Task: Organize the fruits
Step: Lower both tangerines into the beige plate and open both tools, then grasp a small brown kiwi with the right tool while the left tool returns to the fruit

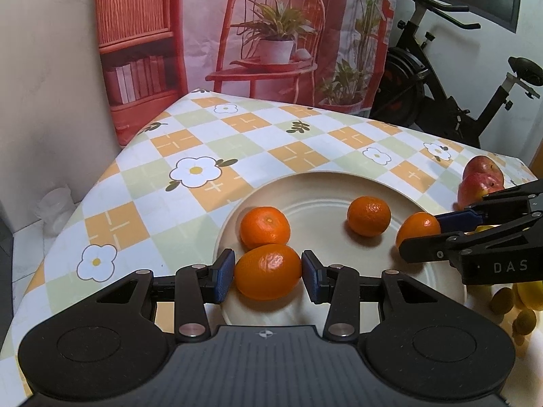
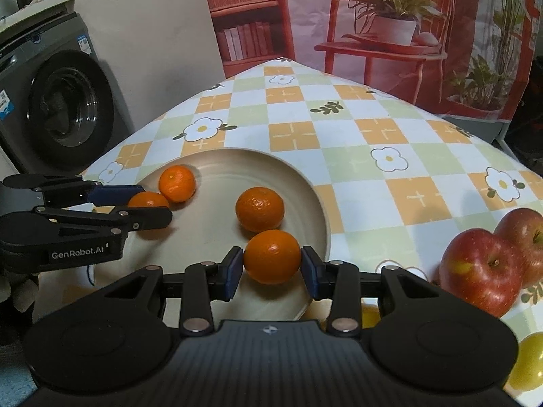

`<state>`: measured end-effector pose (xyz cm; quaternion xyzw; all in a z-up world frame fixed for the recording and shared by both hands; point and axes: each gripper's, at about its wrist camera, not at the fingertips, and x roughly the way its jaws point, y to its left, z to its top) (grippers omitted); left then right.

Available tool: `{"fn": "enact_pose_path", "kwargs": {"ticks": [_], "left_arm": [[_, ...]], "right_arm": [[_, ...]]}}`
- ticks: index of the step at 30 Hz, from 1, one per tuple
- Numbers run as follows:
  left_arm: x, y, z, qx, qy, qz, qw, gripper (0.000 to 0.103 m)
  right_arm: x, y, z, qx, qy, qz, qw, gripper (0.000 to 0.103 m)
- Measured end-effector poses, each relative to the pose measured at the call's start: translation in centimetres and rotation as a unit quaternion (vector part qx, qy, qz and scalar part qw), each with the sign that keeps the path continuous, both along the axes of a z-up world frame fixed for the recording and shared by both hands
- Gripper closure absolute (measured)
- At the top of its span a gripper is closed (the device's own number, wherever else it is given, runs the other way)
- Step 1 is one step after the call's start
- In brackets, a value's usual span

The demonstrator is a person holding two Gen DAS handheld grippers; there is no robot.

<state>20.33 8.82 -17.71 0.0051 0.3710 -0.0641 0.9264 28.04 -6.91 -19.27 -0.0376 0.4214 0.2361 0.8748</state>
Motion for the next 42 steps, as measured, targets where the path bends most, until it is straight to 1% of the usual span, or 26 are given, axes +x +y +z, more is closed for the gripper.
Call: {"fn": "enact_pose_path", "kwargs": {"ticks": [6,9,14,20,23,27,30,34,37,42], "left_arm": [[-0.1,-0.2,-0.1,0.008,-0.004,-0.002,1.0,0.057],[-0.1,-0.1,0.0,0.004,-0.002,-0.001,1.0,0.056],[-0.6,-0.2,0.4,0.0,-0.005,-0.004,1.0,0.046],[-1.7,-0.4,1.5,-0.004,-0.018,-0.002,0.9998,0.044],[-2.2,-0.9,2.4,-0.006,-0.031,-0.007,0.9995,0.044],[-2.9,-2.5,3.6,-0.011,-0.05,-0.027,0.9983,0.044],[-3.5,-4.1,4.5,-0.018,-0.061,-0.048,0.9968,0.044],[-4.4,-6.6,5.0,-0.028,-0.068,-0.078,0.9942,0.044],[-4.8,-8.1,4.7,-0.039,-0.061,-0.096,0.9927,0.045],[-6.0,-9.9,3.8,-0.033,-0.055,-0.114,0.9915,0.046]], "right_arm": [[0.3,0.1,-0.2,-0.004,-0.003,-0.003,1.0,0.063],[0.3,0.2,-0.3,-0.006,-0.001,-0.001,1.0,0.063],[0.1,0.1,-0.2,-0.003,-0.001,-0.002,1.0,0.062],[-1.3,-0.9,1.4,0.015,-0.02,-0.007,1.0,0.062],[-2.4,-2.1,2.7,0.029,-0.041,-0.018,0.999,0.062],[-4.1,-4.7,4.4,0.044,-0.067,-0.045,0.996,0.062],[-5.7,-6.9,5.2,0.039,-0.087,-0.07,0.993,0.062],[-8.1,-9.9,5.6,0.045,-0.098,-0.104,0.989,0.062],[-10.1,-11.6,5.5,0.048,-0.103,-0.127,0.985,0.062],[-13.2,-12.9,4.5,0.053,-0.09,-0.145,0.984,0.062]]}}
